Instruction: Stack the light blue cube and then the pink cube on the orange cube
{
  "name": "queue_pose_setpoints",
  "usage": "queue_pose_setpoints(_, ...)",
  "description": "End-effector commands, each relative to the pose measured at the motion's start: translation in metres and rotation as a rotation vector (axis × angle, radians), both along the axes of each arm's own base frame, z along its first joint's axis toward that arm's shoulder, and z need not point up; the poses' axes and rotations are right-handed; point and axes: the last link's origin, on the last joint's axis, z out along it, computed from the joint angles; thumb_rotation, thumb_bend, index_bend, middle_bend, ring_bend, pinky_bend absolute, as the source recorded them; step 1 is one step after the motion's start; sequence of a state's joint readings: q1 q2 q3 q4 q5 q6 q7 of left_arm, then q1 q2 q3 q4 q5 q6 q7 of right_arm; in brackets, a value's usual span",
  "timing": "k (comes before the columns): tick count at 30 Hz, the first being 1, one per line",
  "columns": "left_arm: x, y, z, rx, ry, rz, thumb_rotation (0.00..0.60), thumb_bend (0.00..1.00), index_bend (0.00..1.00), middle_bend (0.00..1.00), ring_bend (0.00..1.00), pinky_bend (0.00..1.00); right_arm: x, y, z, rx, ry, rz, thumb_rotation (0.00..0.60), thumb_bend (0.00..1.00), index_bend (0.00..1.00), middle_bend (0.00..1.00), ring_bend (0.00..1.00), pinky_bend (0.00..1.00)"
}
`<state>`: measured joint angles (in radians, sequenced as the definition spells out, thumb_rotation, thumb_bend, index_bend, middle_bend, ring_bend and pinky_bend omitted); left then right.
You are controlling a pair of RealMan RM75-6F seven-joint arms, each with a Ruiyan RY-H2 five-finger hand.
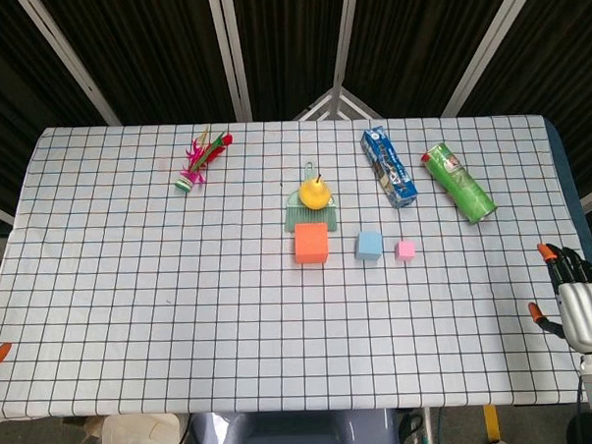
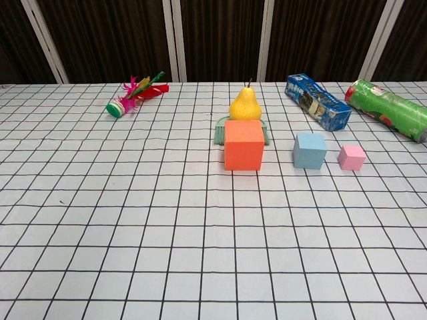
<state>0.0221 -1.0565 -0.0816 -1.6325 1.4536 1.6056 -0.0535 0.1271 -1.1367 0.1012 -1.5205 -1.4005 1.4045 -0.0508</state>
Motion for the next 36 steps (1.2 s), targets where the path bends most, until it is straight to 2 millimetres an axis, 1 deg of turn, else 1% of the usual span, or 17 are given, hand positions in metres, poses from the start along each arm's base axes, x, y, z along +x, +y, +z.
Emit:
queue_pose_setpoints(1,0.000,0.000,0.000,-0.002,0.000,0.001,0.600,0.16,0.08,0.00,0.00,0.00,0.000,0.000,-0.001,0.004,0.000,-0.001,0.600,0.36,0.00,0.12,0.09,0.17)
queue_pose_setpoints(9,0.001,-0.001,0.000,0.000,-0.001,-0.005,0.600,0.16,0.08,0.00,0.00,0.00,0.001,0.000,0.001,-0.008,-0.030,-0.010,0.600,0.36,0.00,0.11,0.08,0.17)
queue_pose_setpoints(15,-0.003,0.001,0.000,-0.005,-0.003,0.023,0.600,0.16,0.08,0.00,0.00,0.00,0.006,0.001,-0.004,-0.014,-0.160,-0.011,0.600,0.36,0.00,0.10,0.06,0.15)
queue_pose_setpoints(19,-0.004,0.003,0.002,0.004,-0.005,0.022,0.600,0.16,0.08,0.00,0.00,0.00,0.006,0.001,-0.009,0.014,-0.170,-0.036,0.600,0.36,0.00,0.10,0.02,0.14)
queue_pose_setpoints(27,-0.009,0.006,0.002,-0.004,-0.010,0.047,0.600,0.16,0.08,0.00,0.00,0.00,0.007,-0.004,-0.014,0.028,-0.161,-0.079,0.600,0.36,0.00,0.09,0.02,0.14)
queue_pose_setpoints(32,-0.007,0.005,0.002,-0.004,-0.012,0.039,0.600,0.16,0.08,0.00,0.00,0.00,0.018,-0.015,-0.021,0.082,-0.199,-0.065,0.600,0.36,0.00,0.09,0.01,0.13)
queue_pose_setpoints(34,-0.007,0.005,0.001,-0.007,-0.012,0.038,0.600,0.16,0.08,0.00,0.00,0.00,0.023,-0.022,-0.021,0.100,-0.172,-0.049,0.600,0.36,0.00,0.08,0.00,0.11)
queue_pose_setpoints(36,-0.007,0.004,0.001,-0.008,-0.013,0.038,0.600,0.16,0.08,0.00,0.00,0.00,0.028,-0.031,-0.022,0.111,-0.106,-0.028,0.600,0.36,0.00,0.08,0.00,0.09)
